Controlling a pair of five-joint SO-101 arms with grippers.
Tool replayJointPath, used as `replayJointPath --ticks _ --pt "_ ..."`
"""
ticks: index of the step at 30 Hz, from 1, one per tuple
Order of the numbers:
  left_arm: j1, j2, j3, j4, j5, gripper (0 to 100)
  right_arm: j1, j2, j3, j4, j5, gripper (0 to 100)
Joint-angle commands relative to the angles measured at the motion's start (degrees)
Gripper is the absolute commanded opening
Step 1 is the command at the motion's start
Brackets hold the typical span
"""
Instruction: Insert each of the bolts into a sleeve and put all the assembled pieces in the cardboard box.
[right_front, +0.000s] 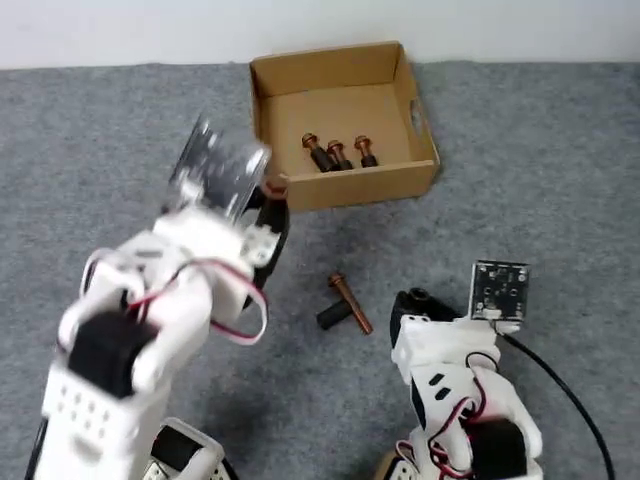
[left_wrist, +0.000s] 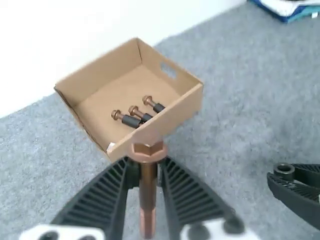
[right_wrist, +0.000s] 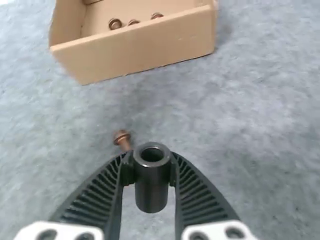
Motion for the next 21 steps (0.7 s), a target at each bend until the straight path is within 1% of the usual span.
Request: replayJointPath --ticks 1,4,7,11,15,21 --pt "0.0 -12.5 10.7 -7.6 0.9 0 -5.1 -0.7 -0.9 -0.7 0.6 0.8" --pt "-0.2 -22.2 21.1 -16.0 6.2 0 -11.6 -0.7 -1.0 -0.7 2.0 0.8" --pt "-0.1 -30.3 29.2 -19.4 13.0 0 -16.0 -0.7 -0.9 -0.7 4.3 0.8" --pt "0.1 -38.2 35.7 -20.0 18.3 0 -21.5 -0.7 -0.8 -0.7 7.3 0.8" --pt "0.2 -43.3 40.0 -19.9 19.3 0 -29.3 -0.7 -0.7 -1.6 11.3 0.8" --pt "1.2 -48.2 44.3 -20.0 28.0 0 -34.2 -0.7 1.9 -7.6 18.0 0.8"
